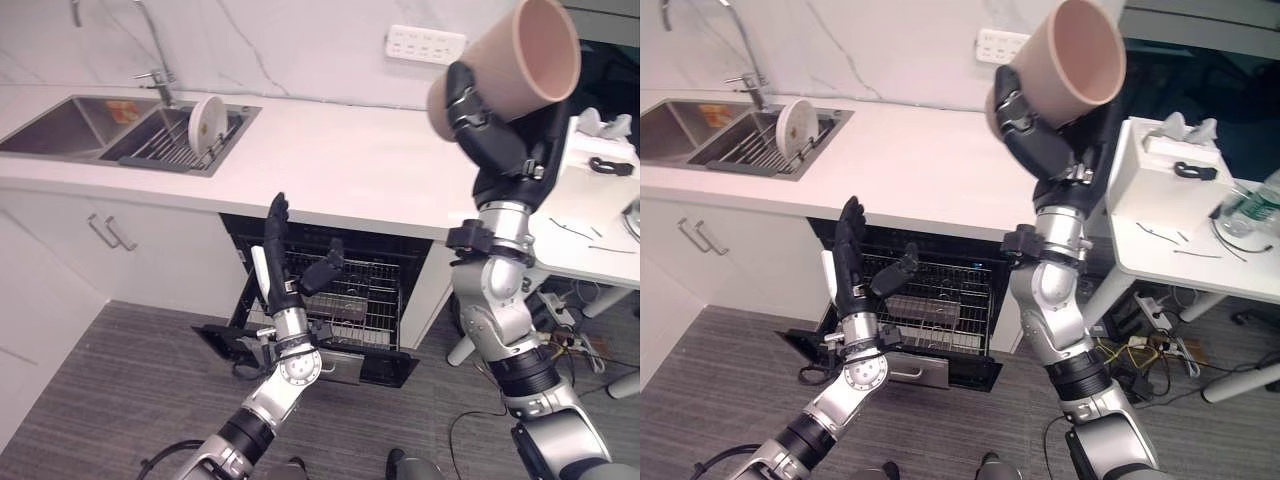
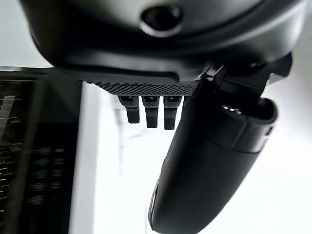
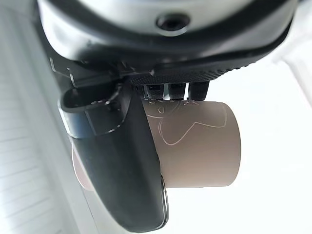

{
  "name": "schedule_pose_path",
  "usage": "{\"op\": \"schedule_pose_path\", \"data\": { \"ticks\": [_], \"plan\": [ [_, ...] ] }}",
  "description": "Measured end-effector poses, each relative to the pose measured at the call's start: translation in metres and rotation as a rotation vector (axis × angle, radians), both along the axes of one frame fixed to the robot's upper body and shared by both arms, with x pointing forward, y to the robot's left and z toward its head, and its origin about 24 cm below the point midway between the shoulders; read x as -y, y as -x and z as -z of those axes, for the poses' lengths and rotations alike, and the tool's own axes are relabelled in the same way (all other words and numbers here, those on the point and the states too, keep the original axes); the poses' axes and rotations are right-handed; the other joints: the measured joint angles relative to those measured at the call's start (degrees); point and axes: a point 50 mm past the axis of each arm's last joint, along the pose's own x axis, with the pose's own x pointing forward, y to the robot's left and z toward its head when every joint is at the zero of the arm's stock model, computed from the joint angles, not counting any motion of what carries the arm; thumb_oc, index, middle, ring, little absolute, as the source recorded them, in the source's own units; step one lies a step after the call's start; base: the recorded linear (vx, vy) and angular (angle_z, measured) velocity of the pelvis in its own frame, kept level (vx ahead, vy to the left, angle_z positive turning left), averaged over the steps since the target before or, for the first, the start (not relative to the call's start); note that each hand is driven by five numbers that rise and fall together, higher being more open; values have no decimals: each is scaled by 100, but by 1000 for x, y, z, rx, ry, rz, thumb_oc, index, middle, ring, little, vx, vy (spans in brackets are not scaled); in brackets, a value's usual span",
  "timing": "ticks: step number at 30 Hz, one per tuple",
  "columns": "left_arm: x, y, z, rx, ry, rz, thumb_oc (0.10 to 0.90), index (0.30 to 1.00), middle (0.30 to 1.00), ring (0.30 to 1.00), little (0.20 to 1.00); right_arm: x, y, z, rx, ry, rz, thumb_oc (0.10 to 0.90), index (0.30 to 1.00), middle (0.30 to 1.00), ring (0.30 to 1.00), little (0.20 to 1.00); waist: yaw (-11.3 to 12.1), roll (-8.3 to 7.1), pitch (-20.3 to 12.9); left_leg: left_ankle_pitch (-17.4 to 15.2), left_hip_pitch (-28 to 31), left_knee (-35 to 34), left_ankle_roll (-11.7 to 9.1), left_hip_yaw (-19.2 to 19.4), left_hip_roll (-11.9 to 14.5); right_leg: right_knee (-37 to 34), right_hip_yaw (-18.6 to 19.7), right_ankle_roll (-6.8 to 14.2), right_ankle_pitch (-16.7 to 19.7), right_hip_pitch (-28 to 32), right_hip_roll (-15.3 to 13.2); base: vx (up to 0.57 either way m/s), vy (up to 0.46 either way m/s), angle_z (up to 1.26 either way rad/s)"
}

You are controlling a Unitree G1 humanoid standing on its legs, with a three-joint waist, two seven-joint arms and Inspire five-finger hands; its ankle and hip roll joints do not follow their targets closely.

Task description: Place the dishes in the dishwasher.

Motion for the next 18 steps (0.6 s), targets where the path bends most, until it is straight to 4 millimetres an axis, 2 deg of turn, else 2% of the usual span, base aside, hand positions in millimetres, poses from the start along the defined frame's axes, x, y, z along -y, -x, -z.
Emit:
{"op": "schedule_pose_path", "data": {
  "ticks": [1,3,6,8,11,16,18],
  "plan": [
    [-11,7,9,-39,2,-7,800,900,900,900,900,12,3,10,-32,14,32,400,300,300,300,300,-72,3,1,0,-1,-10,0,2,4,-13,0,-1,-1,-3,3,-7,35,-1],
    [-22,12,17,-85,-56,28,800,900,900,900,900,20,5,22,-83,31,38,400,300,300,300,300,-107,39,18,0,0,-15,-1,21,28,-45,17,0,-2,-14,5,1,46,-4],
    [-33,9,22,-150,-191,152,800,900,900,900,900,23,5,38,-147,89,3,400,300,300,300,300,-105,100,18,-1,3,-25,1,62,38,-65,29,1,3,-14,13,14,47,-3],
    [-42,8,28,-238,-365,289,800,900,900,900,900,25,5,52,-219,133,-71,400,300,300,300,300,-107,157,18,-15,7,-50,22,91,39,-68,38,8,2,-25,11,12,63,-4],
    [-58,18,47,-401,-581,459,800,900,900,900,900,33,7,79,-343,187,-156,400,300,300,300,300,-105,286,7,-19,-2,-83,26,124,31,-72,89,23,16,-68,-6,19,54,-8],
    [-73,42,77,-634,-734,605,800,900,900,900,900,42,14,114,-532,239,-212,400,300,300,300,300,-91,518,6,-9,-13,-95,19,130,-19,-54,98,37,15,-95,-30,31,48,0],
    [-77,44,80,-677,-769,618,800,900,900,900,900,39,14,118,-550,257,-237,400,300,300,300,300,-75,552,3,-9,-12,-98,20,127,-22,-54,98,40,13,-94,-34,20,17,1]
  ]
}}
